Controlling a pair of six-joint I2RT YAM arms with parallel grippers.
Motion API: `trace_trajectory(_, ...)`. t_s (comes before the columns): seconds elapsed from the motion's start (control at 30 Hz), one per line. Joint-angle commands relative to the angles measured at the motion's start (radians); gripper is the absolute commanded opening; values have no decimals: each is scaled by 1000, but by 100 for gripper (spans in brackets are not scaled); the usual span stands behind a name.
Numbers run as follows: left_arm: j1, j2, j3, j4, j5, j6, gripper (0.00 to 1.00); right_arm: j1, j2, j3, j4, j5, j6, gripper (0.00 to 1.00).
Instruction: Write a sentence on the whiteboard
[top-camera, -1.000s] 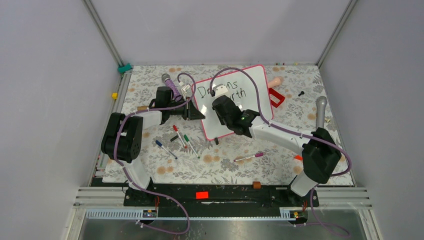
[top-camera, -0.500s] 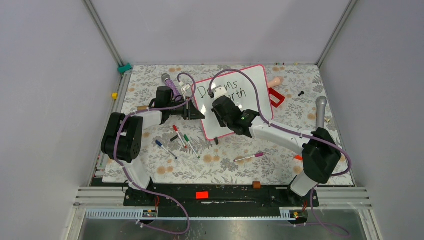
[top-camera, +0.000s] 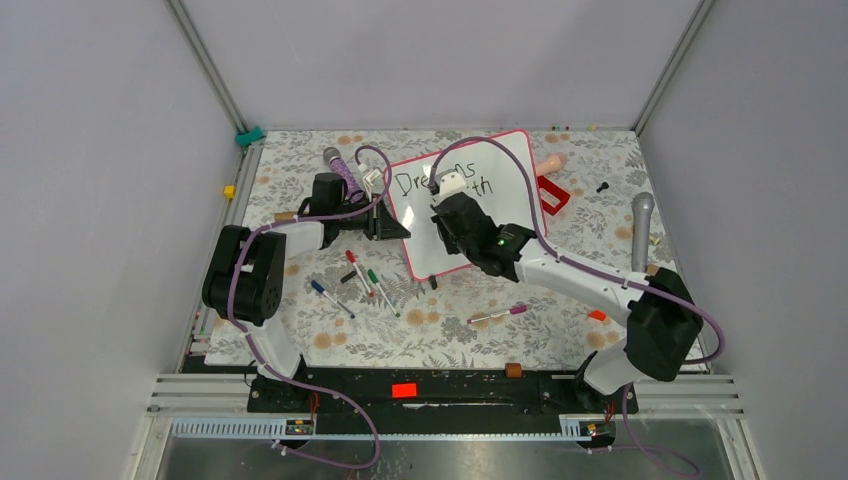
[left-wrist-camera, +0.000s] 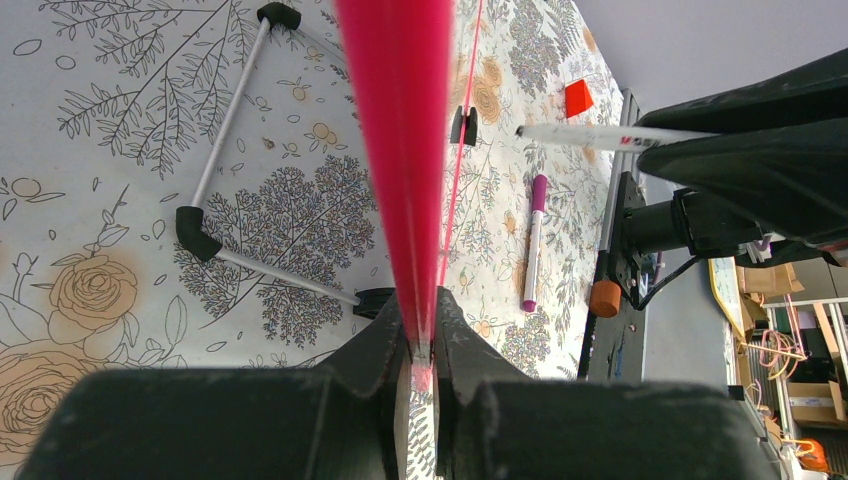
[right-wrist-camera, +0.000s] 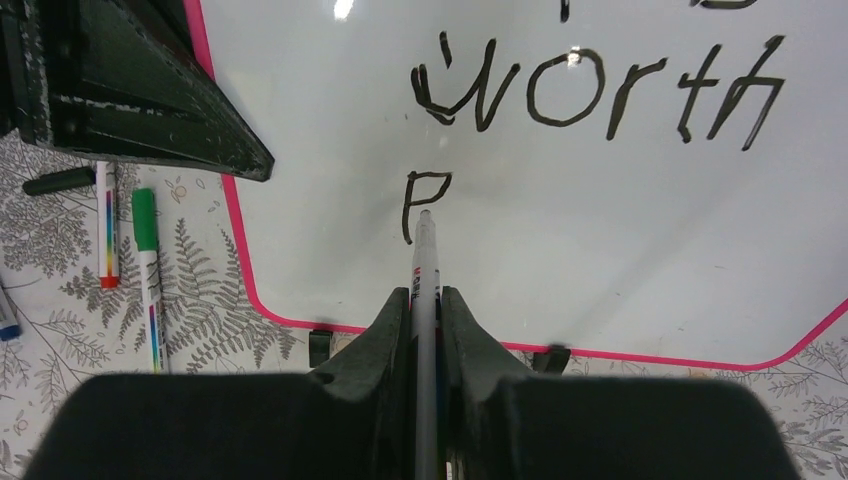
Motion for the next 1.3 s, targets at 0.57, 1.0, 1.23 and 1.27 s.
trace_trajectory(0.57,-9,45,-9,-74,-215,80,0,-42,-205,-49,-60,-26,61,0)
trace_trajectory(1.0,-12,50,-17,-64,-236,92,0,-46,-257,-37,-78,0,24,0)
trace_trajectory(1.23,-21,52,-15,-72,-330,76,0,-52,-277,39,-157,-46,162,0)
trace_trajectory(1.27,-22,64,0,-92,-348,74,0,-51,-271,67,-180,-42,178,0)
